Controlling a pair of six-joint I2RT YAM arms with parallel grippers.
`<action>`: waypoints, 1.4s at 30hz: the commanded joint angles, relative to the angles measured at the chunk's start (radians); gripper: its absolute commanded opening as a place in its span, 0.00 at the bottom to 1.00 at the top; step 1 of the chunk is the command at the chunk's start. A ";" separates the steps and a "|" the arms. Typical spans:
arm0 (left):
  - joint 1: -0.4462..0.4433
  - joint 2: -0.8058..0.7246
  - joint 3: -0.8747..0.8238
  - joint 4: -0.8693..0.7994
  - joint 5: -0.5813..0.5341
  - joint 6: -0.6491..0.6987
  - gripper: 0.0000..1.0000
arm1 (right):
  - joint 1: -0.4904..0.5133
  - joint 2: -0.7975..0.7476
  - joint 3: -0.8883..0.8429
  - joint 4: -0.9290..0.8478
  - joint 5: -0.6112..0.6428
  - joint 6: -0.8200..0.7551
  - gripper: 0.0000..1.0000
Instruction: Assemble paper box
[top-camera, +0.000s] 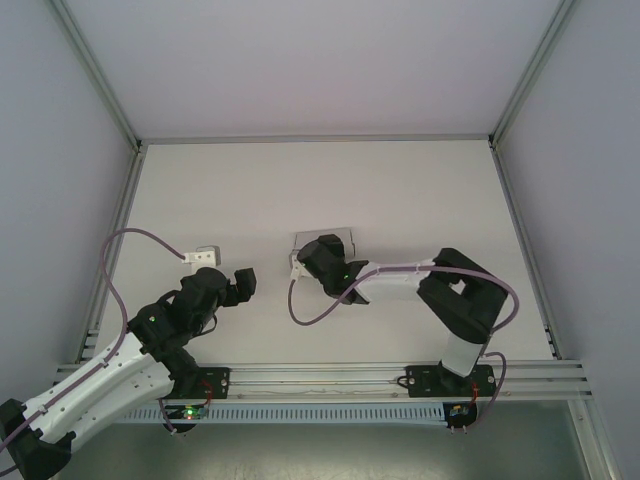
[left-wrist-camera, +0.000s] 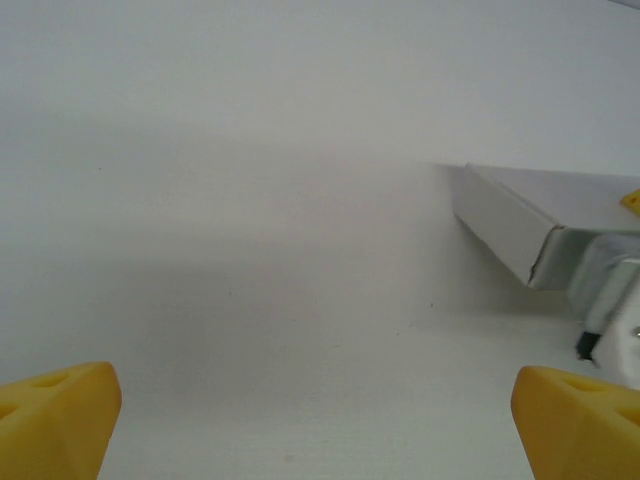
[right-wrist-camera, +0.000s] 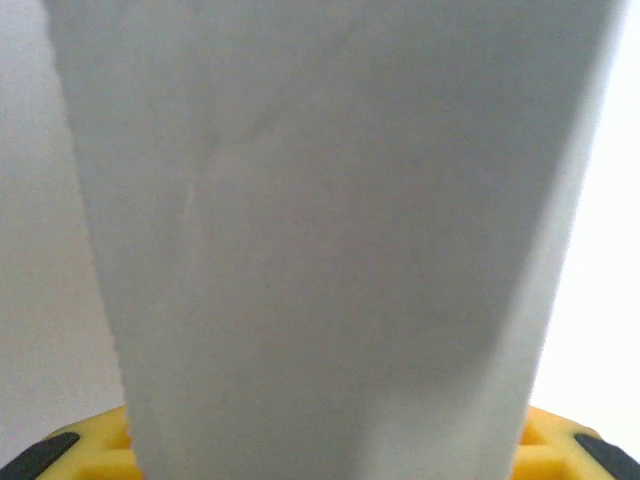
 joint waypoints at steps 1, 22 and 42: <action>-0.008 -0.010 -0.020 -0.028 -0.035 -0.023 1.00 | 0.012 0.034 0.016 0.007 0.040 0.048 0.37; -0.008 0.021 0.011 -0.021 -0.020 -0.008 1.00 | 0.052 -0.244 0.250 -0.741 -0.359 0.406 0.98; 0.459 0.471 0.086 0.532 -0.063 0.407 1.00 | -0.803 -0.679 -0.456 0.291 -0.519 0.939 0.98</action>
